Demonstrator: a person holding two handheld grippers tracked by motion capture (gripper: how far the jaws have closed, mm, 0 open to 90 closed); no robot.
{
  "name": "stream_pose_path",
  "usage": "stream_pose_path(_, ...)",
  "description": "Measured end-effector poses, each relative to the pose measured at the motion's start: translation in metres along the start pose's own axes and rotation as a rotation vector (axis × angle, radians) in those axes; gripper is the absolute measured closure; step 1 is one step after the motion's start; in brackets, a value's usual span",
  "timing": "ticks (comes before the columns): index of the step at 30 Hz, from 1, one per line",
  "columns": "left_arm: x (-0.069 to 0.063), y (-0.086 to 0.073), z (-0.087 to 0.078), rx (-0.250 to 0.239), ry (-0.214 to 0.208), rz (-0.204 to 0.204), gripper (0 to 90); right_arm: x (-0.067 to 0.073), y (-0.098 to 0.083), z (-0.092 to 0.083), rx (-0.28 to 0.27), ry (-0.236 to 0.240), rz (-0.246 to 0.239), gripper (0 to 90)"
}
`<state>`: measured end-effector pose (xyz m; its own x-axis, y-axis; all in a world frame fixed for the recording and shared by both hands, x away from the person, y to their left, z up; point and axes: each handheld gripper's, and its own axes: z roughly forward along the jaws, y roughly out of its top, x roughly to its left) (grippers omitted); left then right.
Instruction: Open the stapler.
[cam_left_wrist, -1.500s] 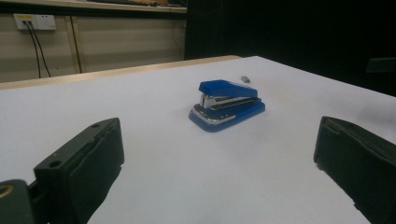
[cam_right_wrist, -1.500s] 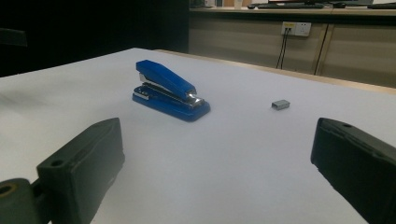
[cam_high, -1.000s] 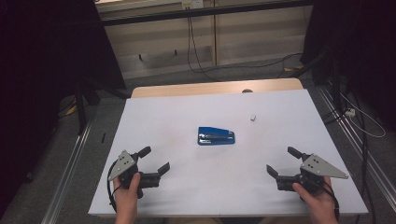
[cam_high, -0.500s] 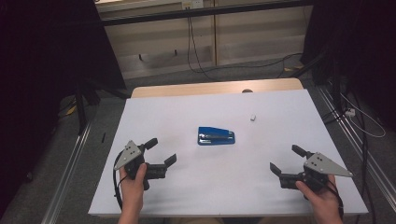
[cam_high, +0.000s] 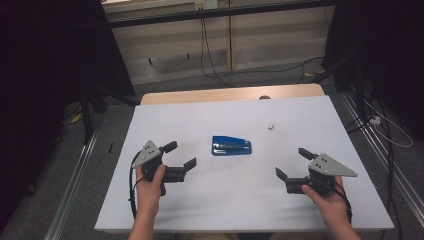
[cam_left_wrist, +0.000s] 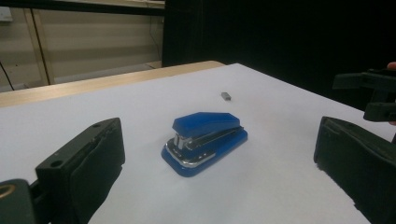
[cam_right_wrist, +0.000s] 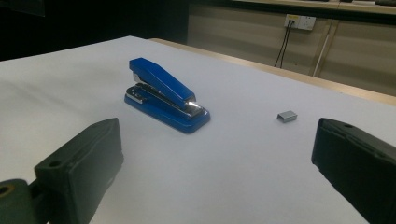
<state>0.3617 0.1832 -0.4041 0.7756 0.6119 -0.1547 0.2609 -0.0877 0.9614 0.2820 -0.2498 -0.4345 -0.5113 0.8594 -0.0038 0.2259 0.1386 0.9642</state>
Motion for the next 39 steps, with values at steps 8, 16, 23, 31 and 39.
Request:
stream_pose_path(8,0.007,0.001,0.016,0.012,-0.007,-0.002,2.2,-0.001,0.003,0.01,0.009,0.003,-0.001,1.5)
stream_pose_path(16,0.015,0.01,0.03,0.006,-0.012,0.002,2.4,-0.001,0.006,0.019,0.013,-0.002,0.016,1.8)
stream_pose_path(23,0.018,0.014,0.04,0.017,0.005,0.004,2.6,-0.001,0.009,0.024,0.015,-0.006,0.028,1.8)
stream_pose_path(31,0.019,0.014,0.064,0.072,0.011,0.015,3.0,-0.001,0.013,0.035,0.031,-0.009,0.026,1.9)
stream_pose_path(39,0.02,0.014,0.068,0.086,0.018,0.014,3.3,0.002,0.021,0.048,0.045,0.005,0.004,2.0)
